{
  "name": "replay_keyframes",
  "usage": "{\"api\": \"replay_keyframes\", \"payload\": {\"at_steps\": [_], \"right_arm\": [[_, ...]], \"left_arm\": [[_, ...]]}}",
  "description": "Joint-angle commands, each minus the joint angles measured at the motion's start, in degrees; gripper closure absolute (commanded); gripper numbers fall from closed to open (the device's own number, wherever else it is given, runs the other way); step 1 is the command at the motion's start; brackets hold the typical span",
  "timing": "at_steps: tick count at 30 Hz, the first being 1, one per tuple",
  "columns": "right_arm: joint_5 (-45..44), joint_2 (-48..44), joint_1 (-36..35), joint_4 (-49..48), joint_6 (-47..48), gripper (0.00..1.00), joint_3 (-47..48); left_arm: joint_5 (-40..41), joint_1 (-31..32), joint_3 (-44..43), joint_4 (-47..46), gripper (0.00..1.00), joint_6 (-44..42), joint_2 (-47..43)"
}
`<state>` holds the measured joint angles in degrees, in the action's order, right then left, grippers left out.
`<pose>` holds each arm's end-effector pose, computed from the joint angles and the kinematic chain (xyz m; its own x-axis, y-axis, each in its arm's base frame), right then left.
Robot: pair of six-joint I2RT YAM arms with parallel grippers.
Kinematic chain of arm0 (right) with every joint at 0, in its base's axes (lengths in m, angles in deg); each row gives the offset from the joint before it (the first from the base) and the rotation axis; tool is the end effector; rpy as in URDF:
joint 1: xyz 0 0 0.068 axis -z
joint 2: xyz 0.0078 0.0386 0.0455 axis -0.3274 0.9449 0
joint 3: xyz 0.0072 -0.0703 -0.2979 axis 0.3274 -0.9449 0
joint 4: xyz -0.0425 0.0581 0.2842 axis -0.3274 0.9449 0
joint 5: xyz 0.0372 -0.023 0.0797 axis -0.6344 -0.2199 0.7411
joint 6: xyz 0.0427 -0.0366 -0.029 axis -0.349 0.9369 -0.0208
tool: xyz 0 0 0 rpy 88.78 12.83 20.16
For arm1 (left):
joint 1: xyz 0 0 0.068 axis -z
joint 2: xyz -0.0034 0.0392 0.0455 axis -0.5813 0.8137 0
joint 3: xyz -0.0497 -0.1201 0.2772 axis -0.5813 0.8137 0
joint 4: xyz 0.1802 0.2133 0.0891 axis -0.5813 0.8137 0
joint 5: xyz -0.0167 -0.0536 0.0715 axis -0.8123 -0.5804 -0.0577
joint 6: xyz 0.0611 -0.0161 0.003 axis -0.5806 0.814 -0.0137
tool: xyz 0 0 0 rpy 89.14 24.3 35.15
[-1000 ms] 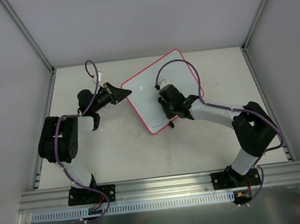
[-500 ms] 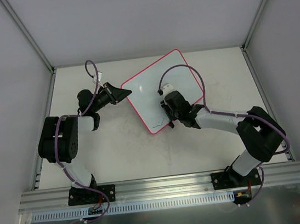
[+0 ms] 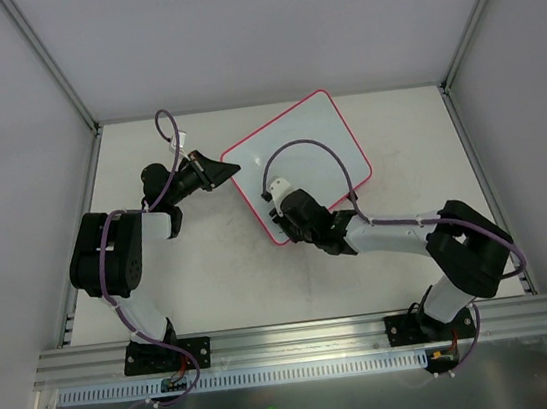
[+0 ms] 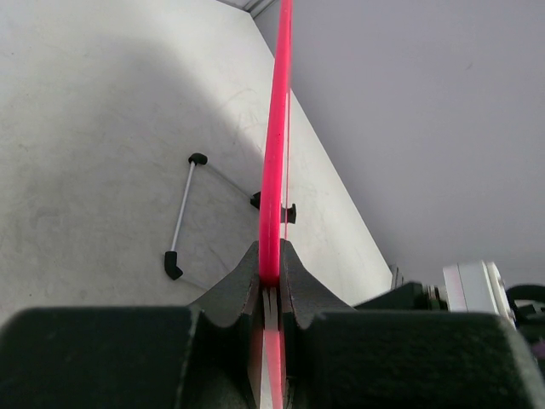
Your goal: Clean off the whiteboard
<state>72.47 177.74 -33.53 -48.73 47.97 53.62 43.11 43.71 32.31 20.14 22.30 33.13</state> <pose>0.2365 0.2882 0.2037 -0.1833 -0.5958 -0.7820 -0.6857 0.6474 -0.3326 0.3706 -0.0886 0.2114 -0.5304 -0.4596 -0.7123 0.6205 0.3621 -0.6957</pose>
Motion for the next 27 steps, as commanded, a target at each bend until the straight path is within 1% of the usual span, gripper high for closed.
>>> {"api": "replay_keyframes", "payload": {"at_steps": [1,4,11,13,15,17,23,27], "right_arm": [[0.1,1.0,-4.6,-0.5,0.1,1.00,-0.5],[-2.9,2.0,-7.5,-0.3,-0.8,1.00,-0.6],[-4.6,4.7,-10.7,-1.0,-1.5,1.00,2.7],[-6.2,4.9,-10.7,-0.4,-1.3,1.00,4.1],[-10.5,5.0,-10.6,1.6,-1.2,1.00,5.8],[-12.2,5.2,-9.8,2.8,-1.5,1.00,6.5],[-12.9,4.2,-6.8,2.5,-3.7,1.00,5.9],[-12.2,5.5,-4.7,2.5,-4.6,1.00,6.1]], "left_arm": [[-3.0,1.0,-0.1,2.0,1.00,-5.0,-0.1],[-3.1,1.0,-0.1,2.1,1.00,-4.9,0.1],[-3.0,0.9,0.0,2.0,1.00,-4.9,0.0],[-3.1,1.0,0.0,2.0,1.00,-4.9,0.0],[-3.1,1.0,0.0,2.0,1.00,-5.0,0.0],[-3.1,1.0,0.1,2.0,1.00,-5.0,-0.1],[-3.1,1.0,0.1,2.0,1.00,-5.1,-0.2],[-3.1,1.0,0.2,2.0,1.00,-5.2,-0.3]]}}
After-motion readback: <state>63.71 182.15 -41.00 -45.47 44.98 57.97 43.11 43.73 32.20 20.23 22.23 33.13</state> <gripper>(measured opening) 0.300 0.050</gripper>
